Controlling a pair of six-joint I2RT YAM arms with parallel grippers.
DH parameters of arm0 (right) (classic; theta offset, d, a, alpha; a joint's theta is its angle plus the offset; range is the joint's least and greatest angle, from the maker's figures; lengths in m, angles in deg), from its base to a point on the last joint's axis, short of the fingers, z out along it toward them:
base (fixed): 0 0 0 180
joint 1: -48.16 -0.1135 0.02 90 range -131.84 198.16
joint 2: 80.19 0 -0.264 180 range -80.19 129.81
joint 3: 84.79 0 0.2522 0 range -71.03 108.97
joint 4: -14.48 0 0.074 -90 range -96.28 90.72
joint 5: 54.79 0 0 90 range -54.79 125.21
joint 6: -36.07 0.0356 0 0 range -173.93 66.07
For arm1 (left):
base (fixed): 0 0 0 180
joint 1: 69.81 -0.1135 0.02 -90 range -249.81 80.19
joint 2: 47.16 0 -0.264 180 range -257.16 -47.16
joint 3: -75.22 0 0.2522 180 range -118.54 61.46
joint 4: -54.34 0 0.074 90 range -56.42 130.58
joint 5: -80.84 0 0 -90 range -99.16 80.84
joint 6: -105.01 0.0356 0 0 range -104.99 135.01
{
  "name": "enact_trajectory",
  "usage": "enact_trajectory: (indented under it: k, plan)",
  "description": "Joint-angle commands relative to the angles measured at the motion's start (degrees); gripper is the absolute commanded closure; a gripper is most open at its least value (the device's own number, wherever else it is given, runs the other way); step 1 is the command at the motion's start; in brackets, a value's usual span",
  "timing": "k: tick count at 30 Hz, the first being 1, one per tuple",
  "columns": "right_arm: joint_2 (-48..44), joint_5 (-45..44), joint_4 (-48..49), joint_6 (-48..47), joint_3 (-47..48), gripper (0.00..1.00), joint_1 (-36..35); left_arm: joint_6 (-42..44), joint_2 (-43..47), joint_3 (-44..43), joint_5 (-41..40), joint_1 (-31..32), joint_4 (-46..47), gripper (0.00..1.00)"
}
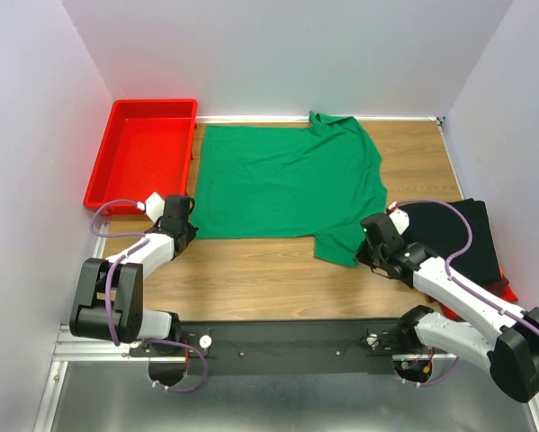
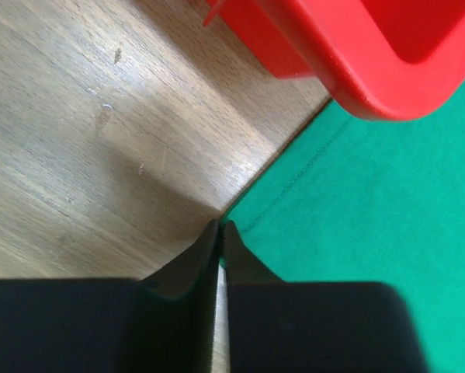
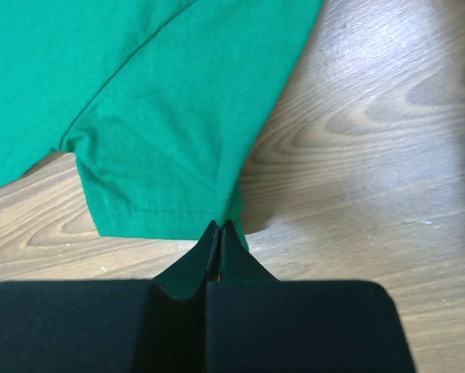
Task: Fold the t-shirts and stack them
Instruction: Fold the tshirt
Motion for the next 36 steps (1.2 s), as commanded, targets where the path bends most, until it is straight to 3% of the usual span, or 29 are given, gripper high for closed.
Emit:
enact_trajectory:
  k: [1,13,28,32,36]
  plan:
    - [-2.6,-3.1,-4.2,0.6,1.2,0.99,-0.4,0.5,-0.4,-1.9,-2.3,0.4,-1.7,1.0]
    - [-12.8,1.2,-12.6,5.5,2.3,1.0,-0.4,1.5,6.2,-2.2,-2.8,0.4,-5.4,1.0]
    - [-23.9,2.7,-27.1,8.7,10.9,0.99,-0.4,1.8,19.0,1.1,-1.8,0.3,-10.3,1.0]
    - [-19.6,1.3,-23.6,7.0,11.2,1.0,-0.4,3.7,18.6,0.0,0.5,0.3,-6.3,1.0]
    - [-8.4,-5.6,-18.3,3.2,14.7,1.0,-0.4,4.8,9.8,-6.4,1.6,0.4,-4.7,1.0]
